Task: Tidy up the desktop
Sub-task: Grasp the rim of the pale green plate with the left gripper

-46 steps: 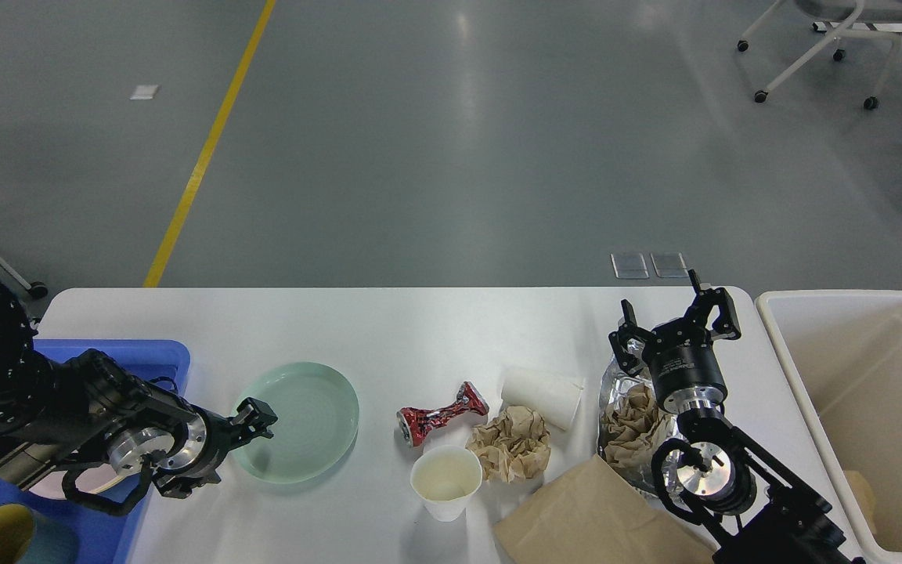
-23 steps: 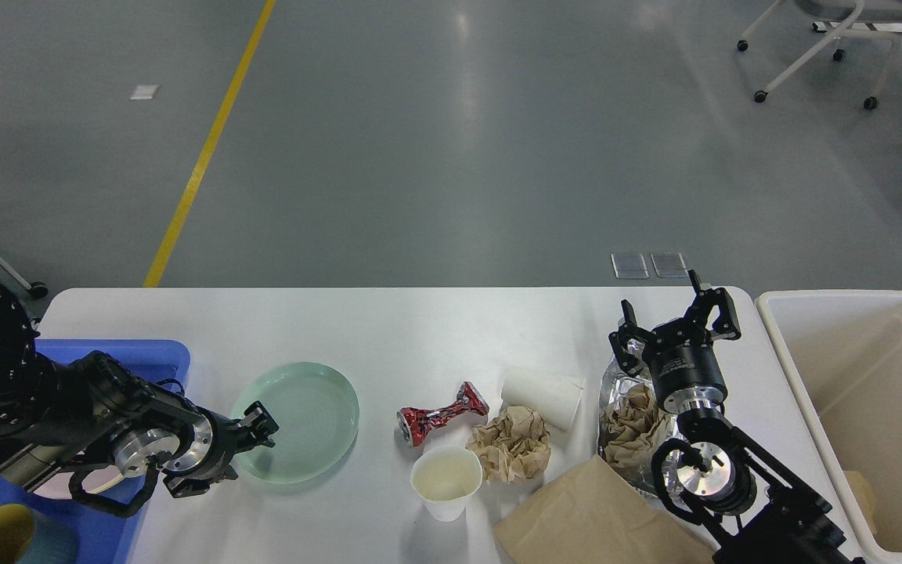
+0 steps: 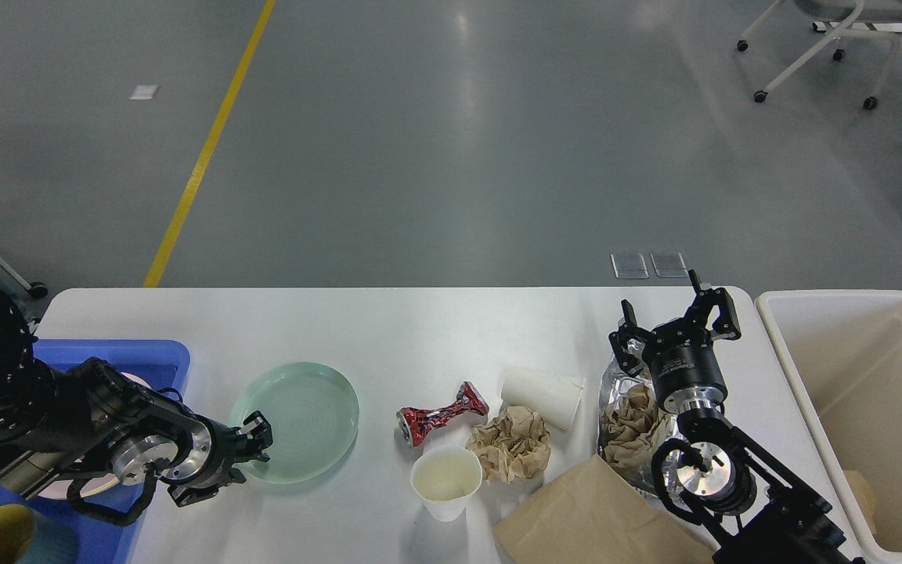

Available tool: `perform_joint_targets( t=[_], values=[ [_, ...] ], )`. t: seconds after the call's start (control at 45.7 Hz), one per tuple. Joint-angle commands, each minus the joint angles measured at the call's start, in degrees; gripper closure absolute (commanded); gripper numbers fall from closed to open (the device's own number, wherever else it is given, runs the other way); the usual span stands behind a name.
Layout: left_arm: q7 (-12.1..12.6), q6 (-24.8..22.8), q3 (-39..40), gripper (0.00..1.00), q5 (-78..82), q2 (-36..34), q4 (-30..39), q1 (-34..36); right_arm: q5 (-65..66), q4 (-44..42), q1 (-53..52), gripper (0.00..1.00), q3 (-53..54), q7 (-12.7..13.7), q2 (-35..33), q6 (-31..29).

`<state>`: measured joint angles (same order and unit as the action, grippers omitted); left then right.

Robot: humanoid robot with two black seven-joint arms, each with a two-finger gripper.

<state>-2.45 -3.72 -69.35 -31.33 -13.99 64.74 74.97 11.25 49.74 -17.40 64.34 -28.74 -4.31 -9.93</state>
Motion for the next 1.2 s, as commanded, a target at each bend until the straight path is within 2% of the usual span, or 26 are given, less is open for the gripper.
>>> perform_joint_targets(
  t=[0.0, 0.219, 0.678, 0.81, 1.007, 1.182],
  values=[
    [-0.01, -0.15, 0.00, 0.67, -2.06, -0.07, 0.12, 0.00, 0.00, 0.00, 0.00, 0.00, 0.00, 0.00, 0.00, 0.00],
    [-0.01, -0.06, -0.09, 0.69, -4.26, -0.60, 0.38, 0.08, 0.08, 0.00, 0.00, 0.00, 0.00, 0.00, 0.00, 0.00],
    [-0.01, -0.32, -0.09, 0.80, -6.99, -0.86, 0.47, -0.53, 0.00, 0.00, 0.00, 0.00, 0.00, 0.00, 0.00, 0.00],
    [-0.01, -1.03, -0.09, 0.86, -6.99, -0.86, 0.47, -0.44, 0.08, 0.00, 0.00, 0.00, 0.00, 0.00, 0.00, 0.00],
    [-0.01, -2.69, -0.18, 1.00, -6.99, -1.48, 0.47, -0.36, 0.08, 0.00, 0.00, 0.00, 0.00, 0.00, 0.00, 0.00],
    [-0.01, -3.14, -0.53, 1.00, -6.99, -1.83, 0.47, 0.26, 0.00, 0.00, 0.00, 0.00, 0.00, 0.00, 0.00, 0.00]
  ],
)
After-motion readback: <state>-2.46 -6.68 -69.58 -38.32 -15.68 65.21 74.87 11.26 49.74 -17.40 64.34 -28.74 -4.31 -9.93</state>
